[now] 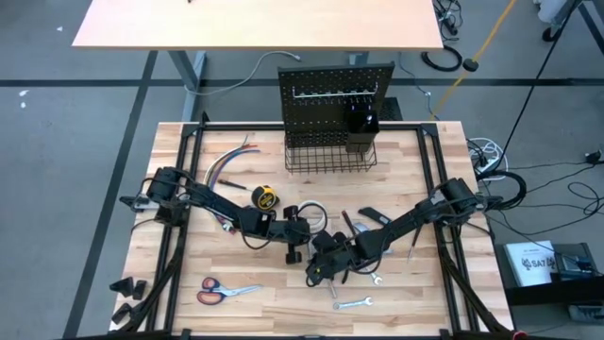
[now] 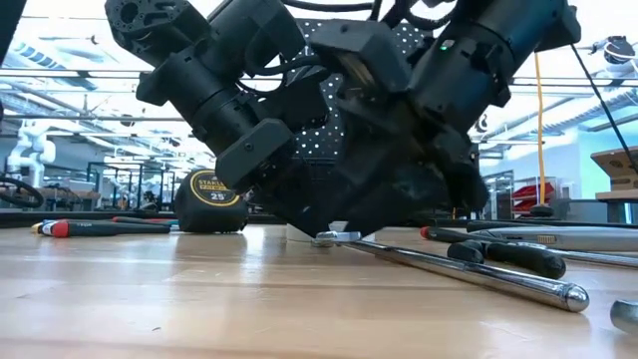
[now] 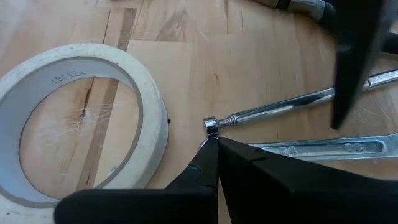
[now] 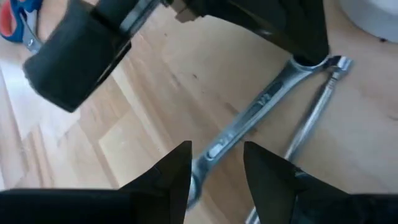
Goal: Hang tools onto peg board
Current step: Put the wrench into the black bin on the peg board
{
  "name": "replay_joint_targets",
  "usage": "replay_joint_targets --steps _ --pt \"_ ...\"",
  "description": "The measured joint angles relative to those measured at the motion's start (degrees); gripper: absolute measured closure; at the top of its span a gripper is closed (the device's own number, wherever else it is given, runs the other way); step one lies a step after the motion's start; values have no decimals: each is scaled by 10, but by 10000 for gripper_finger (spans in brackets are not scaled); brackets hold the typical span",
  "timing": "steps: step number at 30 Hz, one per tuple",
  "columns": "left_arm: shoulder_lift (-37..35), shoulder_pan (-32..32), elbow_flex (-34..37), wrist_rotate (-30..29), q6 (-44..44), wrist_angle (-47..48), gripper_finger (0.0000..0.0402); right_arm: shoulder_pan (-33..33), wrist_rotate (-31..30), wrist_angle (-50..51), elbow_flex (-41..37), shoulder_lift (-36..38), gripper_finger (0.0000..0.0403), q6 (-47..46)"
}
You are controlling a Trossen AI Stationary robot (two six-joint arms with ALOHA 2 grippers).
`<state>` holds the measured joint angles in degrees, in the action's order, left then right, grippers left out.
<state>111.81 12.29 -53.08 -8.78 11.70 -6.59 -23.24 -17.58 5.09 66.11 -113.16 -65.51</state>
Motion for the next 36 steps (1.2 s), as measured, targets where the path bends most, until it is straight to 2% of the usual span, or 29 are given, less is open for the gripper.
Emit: replay_joint_targets --steps 10,15,21,27,31,36 --pt "0 0 0 2 1 0 394 0 1 0 0 -6 266 -20" --pt "0 -3 0 5 69 0 394 0 14 -1 0 -7 266 -42" --pt "0 -4 0 5 104 7 394 2 20 0 9 -33 266 -43" --pt "0 -4 0 7 105 7 394 5 34 110 62 -66 270 -40" --pt "0 -4 0 7 105 9 394 8 36 157 80 -68 297 -29" --pt "-2 -3 1 6 105 13 394 15 48 178 86 -67 362 -19"
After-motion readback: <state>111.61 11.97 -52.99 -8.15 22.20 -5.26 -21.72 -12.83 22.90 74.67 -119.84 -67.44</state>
